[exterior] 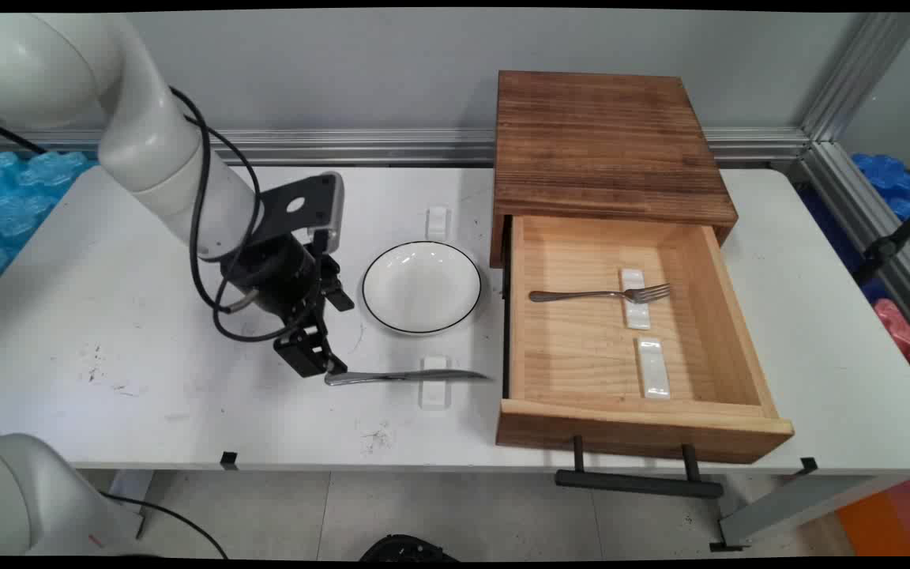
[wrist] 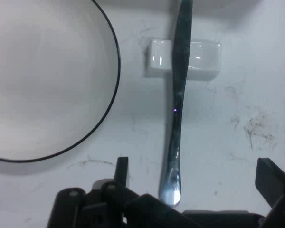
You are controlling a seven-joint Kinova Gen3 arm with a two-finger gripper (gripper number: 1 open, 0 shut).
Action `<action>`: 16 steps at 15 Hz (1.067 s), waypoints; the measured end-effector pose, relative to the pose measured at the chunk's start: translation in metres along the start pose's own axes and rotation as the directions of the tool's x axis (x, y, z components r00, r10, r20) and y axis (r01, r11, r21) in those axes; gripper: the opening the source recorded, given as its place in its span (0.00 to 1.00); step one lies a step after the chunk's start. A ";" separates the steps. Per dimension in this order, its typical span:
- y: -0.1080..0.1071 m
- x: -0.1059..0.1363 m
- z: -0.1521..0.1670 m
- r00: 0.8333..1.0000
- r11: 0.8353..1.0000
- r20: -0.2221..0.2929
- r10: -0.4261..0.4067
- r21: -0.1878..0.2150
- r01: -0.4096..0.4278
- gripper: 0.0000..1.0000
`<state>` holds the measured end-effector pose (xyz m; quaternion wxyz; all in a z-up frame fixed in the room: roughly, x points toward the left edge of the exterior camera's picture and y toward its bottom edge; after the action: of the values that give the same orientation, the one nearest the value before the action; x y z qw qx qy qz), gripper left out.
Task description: Pick up the knife from the right of the white plate
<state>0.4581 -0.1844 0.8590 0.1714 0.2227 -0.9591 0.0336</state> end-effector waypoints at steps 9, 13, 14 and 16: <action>-0.001 0.007 0.046 0.999 1.000 -0.030 0.015 -0.017 -0.015 1.00; -0.004 0.010 0.063 0.999 1.000 -0.030 0.027 -0.013 -0.027 1.00; -0.006 0.011 0.068 0.999 0.999 -0.030 0.030 -0.012 -0.030 1.00; -0.008 0.012 0.074 0.999 0.999 -0.029 0.036 -0.011 -0.036 1.00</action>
<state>0.4281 -0.2069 0.7936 0.1859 0.2039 -0.9606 0.0341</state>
